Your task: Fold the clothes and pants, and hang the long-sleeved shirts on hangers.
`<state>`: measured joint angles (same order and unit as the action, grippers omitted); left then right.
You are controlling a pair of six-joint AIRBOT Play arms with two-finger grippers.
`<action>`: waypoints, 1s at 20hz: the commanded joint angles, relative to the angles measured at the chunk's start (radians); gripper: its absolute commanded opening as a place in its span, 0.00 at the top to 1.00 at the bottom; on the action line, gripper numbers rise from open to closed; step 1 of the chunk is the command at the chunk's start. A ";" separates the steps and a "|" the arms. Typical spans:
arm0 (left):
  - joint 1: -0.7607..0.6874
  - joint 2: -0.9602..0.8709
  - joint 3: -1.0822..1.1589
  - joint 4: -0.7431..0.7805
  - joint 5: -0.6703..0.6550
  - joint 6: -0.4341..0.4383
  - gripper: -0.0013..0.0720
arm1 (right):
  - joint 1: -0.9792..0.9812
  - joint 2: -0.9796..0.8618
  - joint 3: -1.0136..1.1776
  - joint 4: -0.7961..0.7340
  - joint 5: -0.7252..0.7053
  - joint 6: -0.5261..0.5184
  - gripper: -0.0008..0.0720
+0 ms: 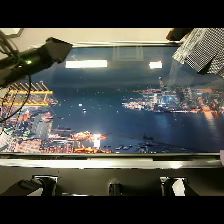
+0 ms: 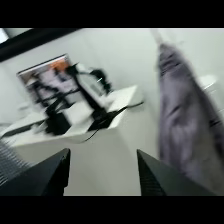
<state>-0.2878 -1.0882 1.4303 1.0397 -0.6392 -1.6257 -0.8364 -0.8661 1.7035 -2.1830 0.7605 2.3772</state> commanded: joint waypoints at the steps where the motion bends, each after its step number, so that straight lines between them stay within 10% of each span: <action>1: 0.034 0.038 0.000 0.021 -0.052 -0.024 0.14 | 0.039 -0.076 0.000 0.822 -0.060 -0.511 0.46; 4: 0.063 0.067 0.000 0.070 -0.172 -0.025 0.14 | 0.285 -0.201 0.000 0.999 0.077 -0.797 0.56; 8: 0.109 0.111 0.000 0.239 -0.378 -0.024 0.17 | 0.678 -0.291 -0.060 0.745 0.299 -0.934 0.77; 11: 0.137 0.135 -0.013 0.410 -0.582 0.007 0.87 | 0.880 -0.280 -0.218 0.708 0.417 -0.968 0.91; 20: 0.170 0.175 -0.253 0.446 -0.561 0.164 0.95 | 1.046 -0.240 -0.438 0.708 0.489 -0.914 0.94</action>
<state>-0.1242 -0.9173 1.2335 1.4597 -1.1992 -1.4998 0.1844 -1.1091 1.2915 -1.4734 1.2182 1.4528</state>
